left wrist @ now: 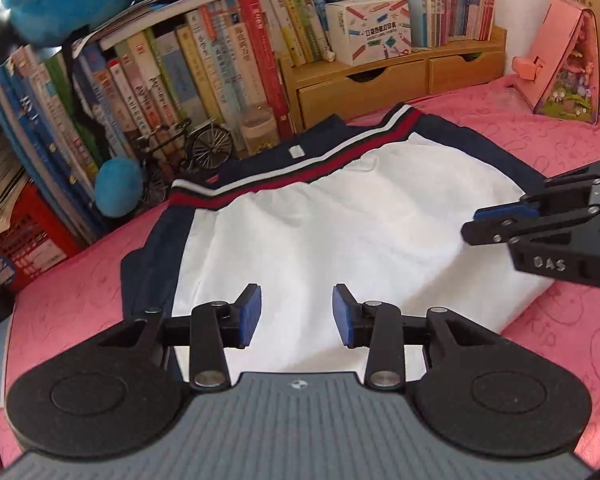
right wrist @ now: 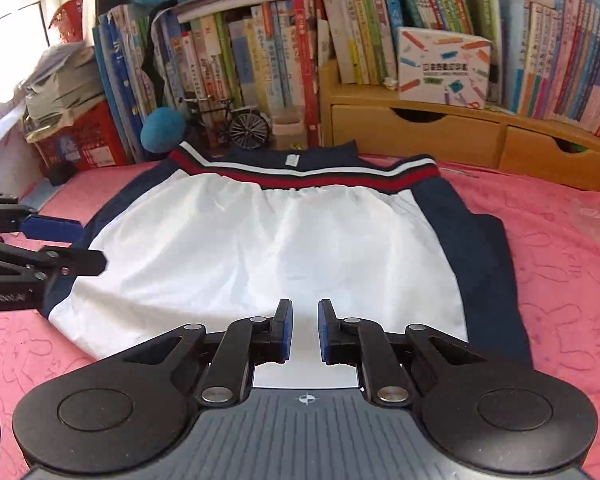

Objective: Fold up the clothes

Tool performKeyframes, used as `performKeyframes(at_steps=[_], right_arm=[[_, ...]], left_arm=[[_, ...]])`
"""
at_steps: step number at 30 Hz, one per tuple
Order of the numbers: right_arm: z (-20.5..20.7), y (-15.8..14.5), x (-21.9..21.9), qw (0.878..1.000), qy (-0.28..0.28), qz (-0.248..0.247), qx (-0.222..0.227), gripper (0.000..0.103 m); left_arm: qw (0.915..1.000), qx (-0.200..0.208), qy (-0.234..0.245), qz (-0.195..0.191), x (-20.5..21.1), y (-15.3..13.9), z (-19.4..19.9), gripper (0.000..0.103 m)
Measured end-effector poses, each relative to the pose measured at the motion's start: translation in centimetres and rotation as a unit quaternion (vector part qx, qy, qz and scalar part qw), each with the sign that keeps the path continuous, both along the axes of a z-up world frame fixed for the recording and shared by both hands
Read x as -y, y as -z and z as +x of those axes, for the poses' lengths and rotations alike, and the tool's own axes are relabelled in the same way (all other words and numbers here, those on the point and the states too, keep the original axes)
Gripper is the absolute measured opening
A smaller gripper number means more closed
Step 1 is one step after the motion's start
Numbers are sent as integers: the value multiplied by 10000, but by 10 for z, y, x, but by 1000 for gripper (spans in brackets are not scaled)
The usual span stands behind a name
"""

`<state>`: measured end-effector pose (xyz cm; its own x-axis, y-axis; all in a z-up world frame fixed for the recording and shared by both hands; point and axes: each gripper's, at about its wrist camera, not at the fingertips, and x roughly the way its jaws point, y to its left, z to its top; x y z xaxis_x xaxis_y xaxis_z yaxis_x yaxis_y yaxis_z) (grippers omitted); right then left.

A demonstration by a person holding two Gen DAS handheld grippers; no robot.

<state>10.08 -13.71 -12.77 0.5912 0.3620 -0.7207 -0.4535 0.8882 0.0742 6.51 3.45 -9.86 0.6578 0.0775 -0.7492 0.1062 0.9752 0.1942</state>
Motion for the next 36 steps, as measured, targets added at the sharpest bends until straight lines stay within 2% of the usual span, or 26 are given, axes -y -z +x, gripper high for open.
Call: performKeyframes(at_steps=[2, 4, 6, 9, 14, 16, 18, 20, 24, 26, 28, 29, 30, 33, 36], right_arm=[[16, 14, -19, 9999, -128, -106, -11, 15], [31, 26, -31, 9996, -232, -156, -38, 15], [45, 31, -34, 9996, -211, -158, -97, 15], [63, 37, -32, 9997, -36, -184, -177, 15], [89, 47, -34, 9992, 84, -339, -212, 10], [103, 48, -28, 9991, 309, -242, -176, 7], [118, 50, -16, 9978, 602, -11, -263, 1], [131, 52, -4, 9958, 847, 152, -311, 0], [146, 55, 8, 9937, 1081, 164, -231, 0], [145, 52, 2, 9946, 1036, -27, -93, 0], [135, 43, -10, 9954, 889, -276, 215, 5], [126, 36, -16, 9962, 732, -281, 374, 12], [117, 30, -22, 9967, 568, -262, 516, 13], [90, 21, -34, 9988, 213, -24, 448, 13], [75, 29, -43, 9999, -94, 49, 118, 14]], left_arm=[[9997, 15, -42, 246, 4, 17, 27, 37], [9983, -262, -460, 241, -3, 33, 53, 37], [9942, -629, -868, -75, -20, 39, 69, 37], [9889, -895, -1151, -269, -33, 42, 78, 37], [9848, -1225, -1227, -60, -27, 52, 88, 38], [9843, -1246, -1252, 0, -25, 54, 88, 38], [9838, -1259, -1273, 3, -25, 54, 88, 38], [9832, -1278, -1304, -67, -29, 55, 88, 38], [9836, -1260, -1285, -123, -31, 56, 90, 38], [9833, -1264, -1303, -141, -32, 56, 91, 38], [9833, -1250, -1317, -148, -31, 56, 90, 38], [9834, -1236, -1321, -149, -31, 56, 90, 38], [9837, -1221, -1314, -138, -31, 56, 89, 38], [9838, -1196, -1325, -139, -31, 55, 89, 38], [9835, -1196, -1347, -146, -31, 54, 88, 38]])
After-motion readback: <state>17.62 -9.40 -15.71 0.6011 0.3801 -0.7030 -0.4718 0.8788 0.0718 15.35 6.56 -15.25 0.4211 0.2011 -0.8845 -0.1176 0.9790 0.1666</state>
